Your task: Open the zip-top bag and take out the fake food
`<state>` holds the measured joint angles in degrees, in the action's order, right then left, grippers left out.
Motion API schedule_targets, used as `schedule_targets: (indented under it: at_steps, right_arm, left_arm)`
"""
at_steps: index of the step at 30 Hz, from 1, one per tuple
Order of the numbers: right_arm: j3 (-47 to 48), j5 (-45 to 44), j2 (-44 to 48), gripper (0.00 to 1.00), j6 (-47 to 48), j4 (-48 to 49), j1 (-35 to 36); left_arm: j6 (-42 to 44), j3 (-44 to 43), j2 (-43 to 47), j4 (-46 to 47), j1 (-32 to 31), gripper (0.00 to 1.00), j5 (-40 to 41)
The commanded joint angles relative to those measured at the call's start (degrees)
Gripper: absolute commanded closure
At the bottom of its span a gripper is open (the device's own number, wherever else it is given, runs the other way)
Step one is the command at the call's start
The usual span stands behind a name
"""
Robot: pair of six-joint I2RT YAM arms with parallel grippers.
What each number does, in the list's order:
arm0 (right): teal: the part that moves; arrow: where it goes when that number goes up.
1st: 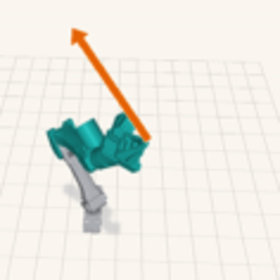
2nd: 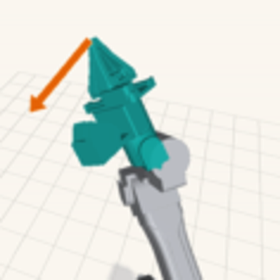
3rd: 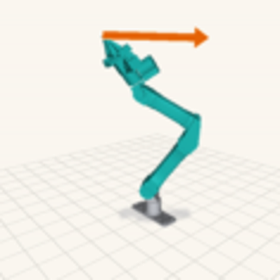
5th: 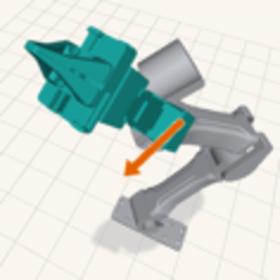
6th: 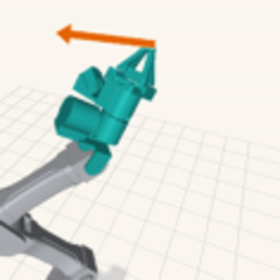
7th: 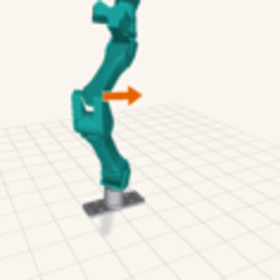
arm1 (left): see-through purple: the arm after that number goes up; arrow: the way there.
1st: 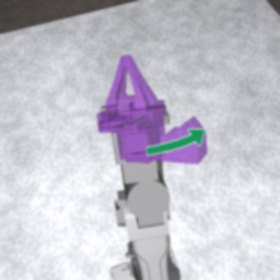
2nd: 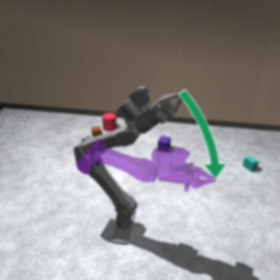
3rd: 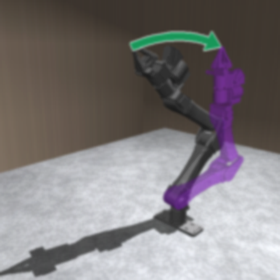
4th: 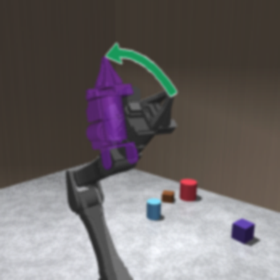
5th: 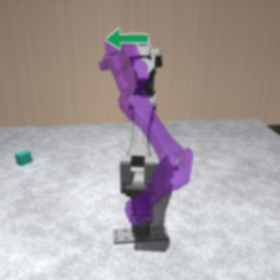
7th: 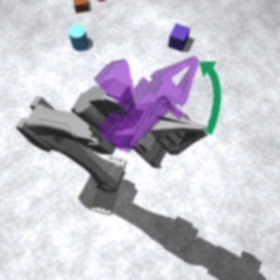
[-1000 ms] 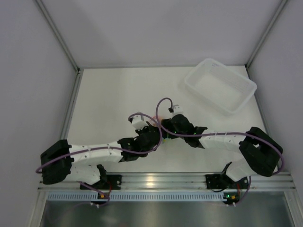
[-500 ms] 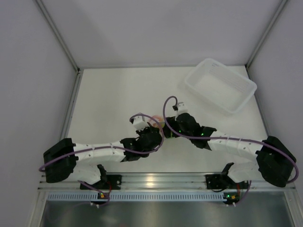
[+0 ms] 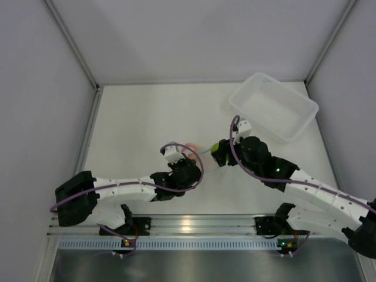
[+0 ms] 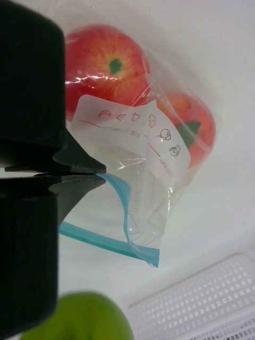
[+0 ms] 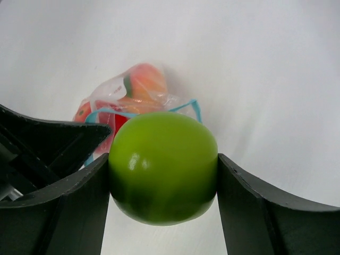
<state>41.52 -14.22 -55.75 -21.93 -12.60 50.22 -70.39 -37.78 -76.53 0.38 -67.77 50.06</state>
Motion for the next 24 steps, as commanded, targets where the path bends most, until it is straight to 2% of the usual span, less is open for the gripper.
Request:
schedule_targets:
  at_steps: [1, 6, 8, 10, 11, 15, 20, 24]
  right_arm:
    - [5.5, -3.5, 4.0, 0.6, 6.0, -4.4, -3.4]
    - [9.3, 1.7, 1.4, 0.6, 10.8, -5.4, -20.3]
    - [11.0, 3.7, -0.8, 0.6, 10.6, -5.1, -28.7]
    - [11.3, 5.9, -3.3, 0.62, 7.7, -3.4, -34.1]
    - [10.8, 5.5, -3.8, 0.62, 6.5, 0.6, -38.4]
    - [13.1, 1.1, -9.5, 0.61, 3.3, 5.6, -43.2]
    - [21.1, -7.6, -22.0, 0.59, 2.1, 9.3, -45.1]
    - [29.4, -8.7, -35.6, 0.59, 3.0, 8.5, -45.8]
  left_arm:
    - [-1.3, 1.0, 0.4, 0.8, 0.1, 1.0, 2.3]
    - [0.0, 1.3, 2.3, 0.8, 0.2, 1.0, 2.1]
    - [0.6, 1.4, 3.2, 0.8, 0.2, 1.0, 2.1]
    - [1.1, 1.6, 3.9, 0.8, 0.2, 1.0, 2.1]
    - [1.5, 1.7, 4.4, 0.8, 0.2, 1.0, 2.1]
    - [3.7, 1.7, 6.0, 0.8, 0.2, 1.0, 1.4]
    - [11.6, -1.1, 5.8, 0.7, 0.7, 1.0, -1.9]
    - [14.0, -1.9, 6.9, 0.8, 0.7, 1.0, -3.7]
